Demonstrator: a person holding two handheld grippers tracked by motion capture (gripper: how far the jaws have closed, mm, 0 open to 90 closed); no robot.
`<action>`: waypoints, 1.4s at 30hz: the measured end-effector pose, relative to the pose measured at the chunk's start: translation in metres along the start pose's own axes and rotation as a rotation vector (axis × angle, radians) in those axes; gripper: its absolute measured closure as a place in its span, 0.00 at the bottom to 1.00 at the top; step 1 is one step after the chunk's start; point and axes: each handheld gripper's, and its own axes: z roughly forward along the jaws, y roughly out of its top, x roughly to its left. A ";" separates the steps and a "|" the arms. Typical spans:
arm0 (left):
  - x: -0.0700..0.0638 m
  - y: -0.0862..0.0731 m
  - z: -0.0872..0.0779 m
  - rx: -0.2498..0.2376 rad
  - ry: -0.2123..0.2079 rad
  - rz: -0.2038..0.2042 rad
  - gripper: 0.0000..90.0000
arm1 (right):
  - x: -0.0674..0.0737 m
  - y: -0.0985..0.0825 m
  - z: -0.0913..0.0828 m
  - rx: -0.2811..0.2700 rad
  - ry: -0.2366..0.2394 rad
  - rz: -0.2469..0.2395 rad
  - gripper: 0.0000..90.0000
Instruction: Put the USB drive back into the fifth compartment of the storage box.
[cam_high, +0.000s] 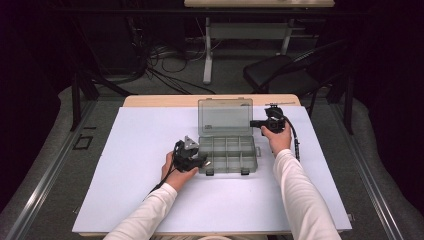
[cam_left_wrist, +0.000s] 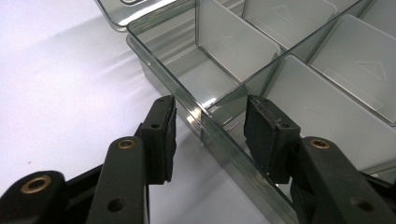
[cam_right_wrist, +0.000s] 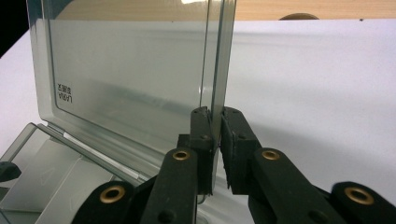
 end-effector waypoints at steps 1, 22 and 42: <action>0.001 0.000 0.000 0.001 -0.003 -0.003 0.60 | 0.000 -0.001 0.000 -0.007 0.000 0.004 0.93; 0.029 0.038 -0.032 -0.111 -0.034 -0.049 0.47 | 0.004 -0.008 -0.003 -0.070 -0.014 0.000 0.94; 0.078 0.114 -0.034 -0.192 0.029 -0.153 0.46 | 0.005 -0.013 -0.005 -0.097 -0.024 -0.006 0.94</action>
